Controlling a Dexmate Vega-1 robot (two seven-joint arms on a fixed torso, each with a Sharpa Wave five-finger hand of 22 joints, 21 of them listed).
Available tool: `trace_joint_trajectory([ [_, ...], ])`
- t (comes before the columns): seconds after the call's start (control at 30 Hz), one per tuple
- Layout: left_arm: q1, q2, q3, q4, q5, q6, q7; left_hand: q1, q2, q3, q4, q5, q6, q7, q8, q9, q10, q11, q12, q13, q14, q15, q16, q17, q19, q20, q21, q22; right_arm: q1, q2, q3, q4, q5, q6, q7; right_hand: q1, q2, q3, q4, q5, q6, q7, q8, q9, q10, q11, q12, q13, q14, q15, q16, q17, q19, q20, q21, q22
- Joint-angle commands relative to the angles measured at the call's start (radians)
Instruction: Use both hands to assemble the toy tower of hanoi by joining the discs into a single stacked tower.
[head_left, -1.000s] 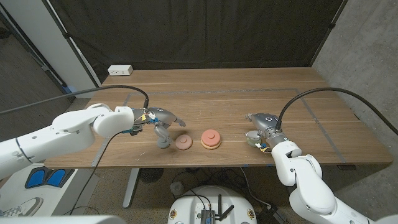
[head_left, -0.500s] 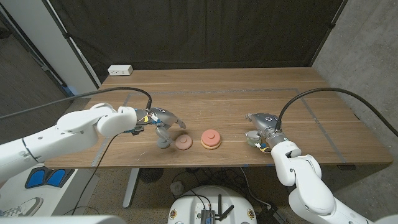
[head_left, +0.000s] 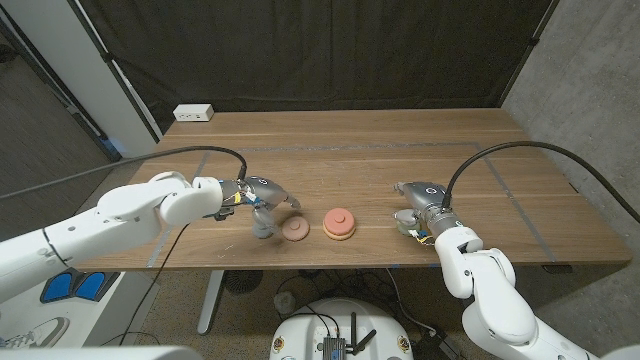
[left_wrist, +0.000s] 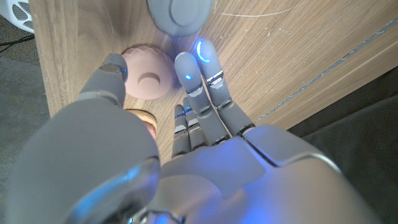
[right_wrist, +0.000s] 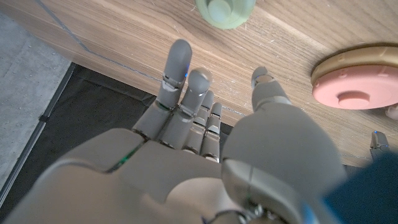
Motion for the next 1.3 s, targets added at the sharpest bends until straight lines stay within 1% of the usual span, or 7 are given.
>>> trace_joint_trajectory([
  [0.03, 0.018, -0.014, 0.005, 0.014, 0.012, -0.027, 0.036, 0.015, 0.001, 0.0, 0.0, -0.004, 0.027, -0.007, 0.009, 0.001, 0.022, -0.009, 0.011, -0.001, 0.012, -0.066, 0.006, -0.002, 0.018, -0.114, 0.013, 0.002, 0.0, 0.004, 0.005, 0.002, 0.007, 0.009, -0.002, 0.004, 0.01, 0.007, 0.001, 0.0, 0.003, -0.003, -0.002, 0.006, 0.008, 0.004, -0.005, 0.001, -0.003, -0.027, -0.001, 0.003, -0.001, -0.09, 0.004, -0.001],
  [0.3, 0.008, -0.031, 0.027, 0.023, 0.06, -0.023, 0.019, 0.021, 0.001, -0.001, -0.001, -0.005, 0.034, -0.008, 0.01, 0.001, 0.029, -0.009, 0.013, -0.003, 0.024, -0.066, 0.013, 0.002, 0.023, -0.115, 0.016, 0.002, -0.001, 0.005, 0.002, -0.002, -0.001, 0.006, 0.001, 0.004, 0.012, 0.008, 0.001, 0.001, 0.004, -0.001, -0.002, 0.006, 0.008, 0.004, -0.006, 0.002, 0.001, -0.027, 0.002, 0.008, 0.0, -0.091, 0.005, -0.001],
  [0.53, 0.014, -0.052, 0.046, 0.033, 0.13, -0.035, 0.063, 0.024, 0.002, -0.002, -0.001, -0.005, 0.037, -0.011, 0.01, 0.001, 0.029, -0.01, 0.011, -0.005, 0.021, -0.066, 0.01, -0.004, 0.021, -0.115, 0.016, 0.002, -0.006, 0.005, 0.003, -0.004, -0.006, 0.004, 0.008, 0.003, 0.014, 0.01, 0.001, 0.002, 0.006, 0.001, -0.002, 0.007, 0.01, 0.003, -0.006, 0.003, 0.001, -0.027, 0.002, 0.009, 0.0, -0.091, 0.006, -0.001],
  [1.0, -0.011, -0.095, 0.068, 0.072, 0.122, -0.052, 0.052, 0.028, 0.005, -0.005, 0.002, -0.007, 0.049, -0.013, 0.011, 0.001, 0.036, -0.017, 0.011, -0.008, 0.023, -0.066, 0.01, -0.008, 0.019, -0.114, 0.017, 0.001, -0.019, 0.007, 0.011, -0.008, -0.004, 0.0, 0.007, 0.005, 0.021, 0.014, 0.001, 0.005, 0.009, 0.001, -0.003, 0.008, 0.015, 0.004, -0.006, 0.005, 0.003, -0.027, 0.004, 0.012, 0.001, -0.091, 0.008, -0.001],
  [1.03, -0.018, -0.101, 0.074, 0.074, 0.117, -0.051, 0.033, 0.029, 0.005, -0.005, 0.002, -0.007, 0.05, -0.014, 0.011, 0.001, 0.04, -0.022, 0.012, -0.009, 0.024, -0.066, 0.011, -0.008, 0.018, -0.114, 0.017, 0.001, -0.019, 0.007, 0.012, -0.008, -0.003, 0.0, 0.006, 0.005, 0.021, 0.015, 0.0, 0.006, 0.009, 0.002, -0.003, 0.008, 0.015, 0.003, -0.007, 0.004, 0.001, -0.027, 0.002, 0.01, 0.001, -0.091, 0.008, -0.001],
  [1.1, -0.019, -0.102, 0.08, 0.07, 0.143, -0.046, 0.036, 0.029, 0.006, -0.005, 0.002, -0.007, 0.053, -0.016, 0.012, 0.001, 0.041, -0.021, 0.012, -0.009, 0.024, -0.066, 0.011, -0.008, 0.018, -0.114, 0.017, 0.001, -0.019, 0.007, 0.012, -0.009, -0.003, 0.0, 0.009, 0.006, 0.021, 0.015, 0.0, 0.006, 0.009, 0.0, -0.004, 0.008, 0.015, 0.005, -0.008, 0.004, -0.002, -0.028, -0.001, 0.007, 0.0, -0.091, 0.008, -0.001],
  [1.3, -0.018, -0.107, 0.083, 0.074, 0.149, -0.042, 0.04, 0.029, 0.007, -0.006, 0.003, -0.007, 0.057, -0.018, 0.013, 0.001, 0.044, -0.023, 0.013, -0.01, 0.025, -0.066, 0.012, -0.008, 0.016, -0.114, 0.016, 0.001, -0.02, 0.008, 0.014, -0.009, -0.003, -0.003, 0.009, 0.005, 0.023, 0.016, 0.0, 0.007, 0.01, 0.0, -0.004, 0.009, 0.019, 0.007, -0.007, 0.005, 0.001, -0.027, 0.001, 0.009, 0.0, -0.091, 0.008, -0.001],
])
